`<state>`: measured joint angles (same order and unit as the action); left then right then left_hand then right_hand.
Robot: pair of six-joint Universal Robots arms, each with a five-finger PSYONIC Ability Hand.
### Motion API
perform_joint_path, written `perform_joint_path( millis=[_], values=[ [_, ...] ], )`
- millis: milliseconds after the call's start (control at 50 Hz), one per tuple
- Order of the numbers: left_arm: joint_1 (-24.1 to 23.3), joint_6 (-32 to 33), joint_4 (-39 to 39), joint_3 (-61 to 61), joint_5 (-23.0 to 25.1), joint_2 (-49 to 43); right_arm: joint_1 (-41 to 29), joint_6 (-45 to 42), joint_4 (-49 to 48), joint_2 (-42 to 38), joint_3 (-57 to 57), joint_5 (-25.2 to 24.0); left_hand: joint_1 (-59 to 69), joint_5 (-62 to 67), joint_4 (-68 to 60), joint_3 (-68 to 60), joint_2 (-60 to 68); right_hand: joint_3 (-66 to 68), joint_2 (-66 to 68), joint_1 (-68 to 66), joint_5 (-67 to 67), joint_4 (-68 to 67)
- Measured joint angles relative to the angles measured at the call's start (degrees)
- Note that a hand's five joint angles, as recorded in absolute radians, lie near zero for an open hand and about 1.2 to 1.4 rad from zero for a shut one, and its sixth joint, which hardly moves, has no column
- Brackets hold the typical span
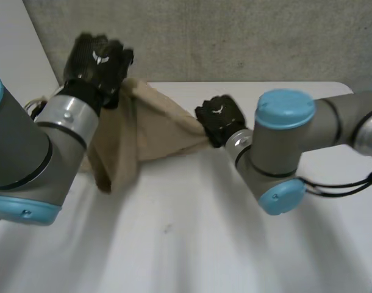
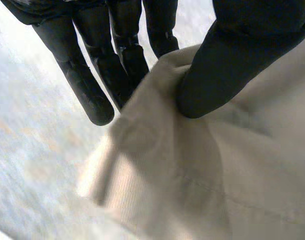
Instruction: Fold the shorts.
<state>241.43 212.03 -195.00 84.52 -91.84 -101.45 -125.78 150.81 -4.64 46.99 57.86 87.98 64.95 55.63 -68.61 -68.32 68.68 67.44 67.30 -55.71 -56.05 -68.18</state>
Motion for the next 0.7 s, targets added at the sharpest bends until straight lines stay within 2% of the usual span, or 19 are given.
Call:
perform_joint_path(
  millis=[20,40,60,140,280,400,440,520,560,600,620,700],
  values=[
    [0.9,0.0,2.3,0.7,0.1,-0.3,0.2,-8.8,0.2,1.7,1.2,1.5,0.0,0.0,0.0,0.0,0.0,0.0,0.0,0.0,0.0,0.0],
    [1.1,0.0,2.9,0.8,0.1,-0.4,0.3,-10.7,0.3,2.1,1.4,1.9,0.0,0.0,0.0,0.0,0.0,0.0,0.0,0.0,0.0,0.0],
    [1.9,-0.1,5.5,1.3,0.3,-1.3,0.4,-17.0,0.9,3.8,2.3,3.3,0.0,0.0,0.0,0.0,0.0,0.0,0.0,0.0,0.0,0.0],
    [3.0,0.0,10.4,1.4,0.5,-4.5,0.5,-23.5,3.7,6.7,3.1,5.3,0.0,0.0,0.0,0.0,0.0,0.0,0.0,0.0,0.0,0.0],
    [3.1,0.2,16.5,-5.0,0.3,-12.5,0.4,-25.4,12.6,7.3,-1.0,5.2,0.0,0.0,0.0,0.0,0.0,0.0,0.0,0.0,0.0,0.0],
    [2.8,0.3,15.2,-13.4,0.3,-15.5,0.3,-26.2,10.4,5.2,-6.0,4.5,0.0,0.0,0.0,0.0,0.0,0.0,0.0,0.0,0.0,0.0],
    [2.6,0.3,12.5,-17.7,0.2,-16.3,0.3,-26.3,4.6,4.3,-9.0,4.0,0.4,0.0,0.0,0.0,0.0,0.0,0.0,0.0,0.0,0.0],
    [2.1,0.4,0.7,-25.2,-1.0,-16.5,0.5,-25.7,-10.9,4.9,-11.7,2.5,0.5,0.0,0.0,-0.1,0.1,0.0,0.1,0.0,0.0,0.0],
    [1.7,0.7,-9.7,-28.9,-2.5,-16.1,0.6,-24.8,-22.0,6.0,-12.2,1.0,0.5,0.0,0.0,-0.1,0.1,0.0,0.2,0.0,0.0,-0.1],
    [1.6,1.0,-13.3,-29.5,-3.0,-15.7,0.8,-23.8,-28.1,6.9,-12.0,-0.1,0.5,0.0,0.0,-0.1,0.1,0.0,0.2,0.0,0.0,-0.1],
    [1.4,1.8,-18.3,-29.7,-3.8,-14.8,1.1,-22.5,-33.1,7.8,-11.4,-1.1,0.5,0.0,0.0,-0.1,0.1,0.0,0.2,0.0,-0.4,-0.1],
    [1.0,3.6,-24.2,-27.3,-4.8,-12.9,1.6,-20.3,-37.1,9.2,-9.6,-2.3,0.5,0.0,0.0,-0.1,0.1,0.0,0.2,0.0,-0.7,-0.1]
  ],
)
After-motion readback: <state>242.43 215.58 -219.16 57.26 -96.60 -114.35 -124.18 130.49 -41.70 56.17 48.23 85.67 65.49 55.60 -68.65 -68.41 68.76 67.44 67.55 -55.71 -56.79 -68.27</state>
